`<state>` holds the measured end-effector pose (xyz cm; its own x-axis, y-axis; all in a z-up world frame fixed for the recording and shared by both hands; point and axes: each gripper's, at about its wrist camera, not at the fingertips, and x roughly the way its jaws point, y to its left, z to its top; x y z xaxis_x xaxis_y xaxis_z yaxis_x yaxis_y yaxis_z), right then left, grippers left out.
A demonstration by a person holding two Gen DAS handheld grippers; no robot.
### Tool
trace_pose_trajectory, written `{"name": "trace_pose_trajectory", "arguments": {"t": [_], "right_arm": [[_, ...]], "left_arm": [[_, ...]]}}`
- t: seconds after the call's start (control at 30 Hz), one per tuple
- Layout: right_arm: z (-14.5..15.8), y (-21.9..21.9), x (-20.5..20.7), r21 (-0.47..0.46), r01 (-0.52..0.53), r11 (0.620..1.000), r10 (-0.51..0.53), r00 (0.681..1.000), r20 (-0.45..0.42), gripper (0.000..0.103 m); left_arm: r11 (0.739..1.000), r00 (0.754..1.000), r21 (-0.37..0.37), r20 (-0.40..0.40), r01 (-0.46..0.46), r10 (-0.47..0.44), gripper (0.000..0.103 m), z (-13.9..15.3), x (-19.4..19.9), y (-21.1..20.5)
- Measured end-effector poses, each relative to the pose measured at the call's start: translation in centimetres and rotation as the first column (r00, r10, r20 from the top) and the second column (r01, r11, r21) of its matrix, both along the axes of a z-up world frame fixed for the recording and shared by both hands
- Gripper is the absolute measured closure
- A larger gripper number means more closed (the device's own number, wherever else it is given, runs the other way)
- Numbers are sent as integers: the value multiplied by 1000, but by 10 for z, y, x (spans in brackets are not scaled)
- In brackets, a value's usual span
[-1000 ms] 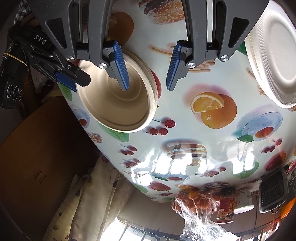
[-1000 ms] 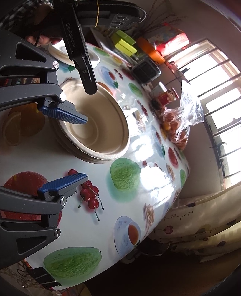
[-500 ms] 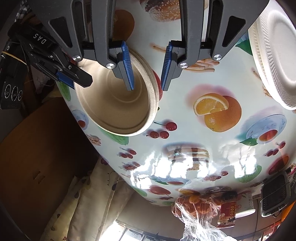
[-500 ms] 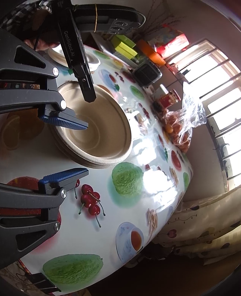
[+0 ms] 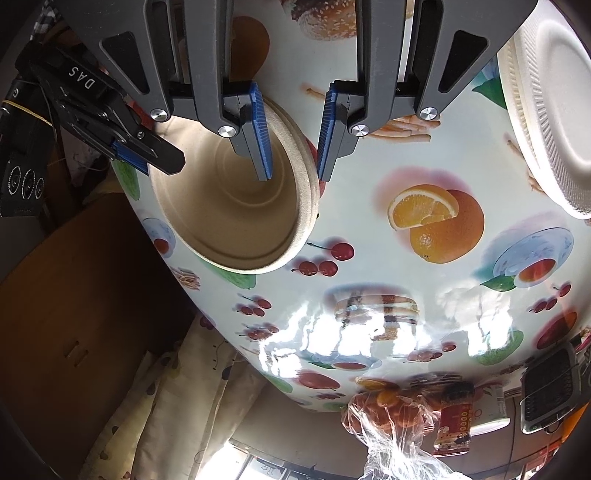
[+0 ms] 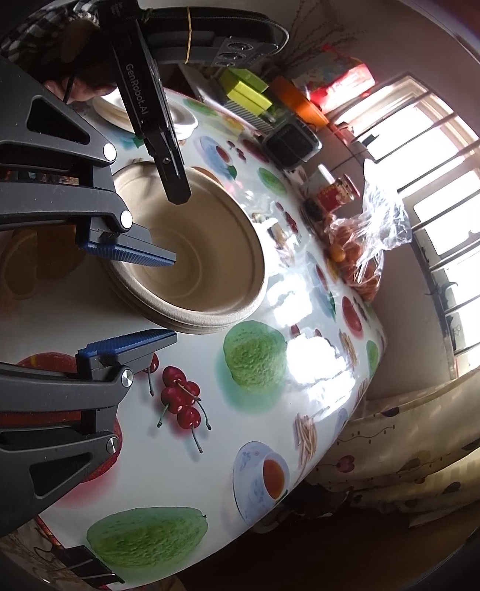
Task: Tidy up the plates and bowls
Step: 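Close both tools on the rim of the nested beige bowl stack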
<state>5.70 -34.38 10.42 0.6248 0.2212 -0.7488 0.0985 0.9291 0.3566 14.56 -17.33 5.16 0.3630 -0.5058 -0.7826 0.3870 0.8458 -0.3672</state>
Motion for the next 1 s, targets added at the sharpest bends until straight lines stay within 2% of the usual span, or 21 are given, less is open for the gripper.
{"name": "trace_pose_trajectory", "arguments": {"t": [1.0], "right_arm": [[8, 4, 2, -1, -8, 1000, 8, 1000, 14, 68]], "left_arm": [[1000, 1000, -14, 9, -22, 22, 77, 8, -3, 9]]}}
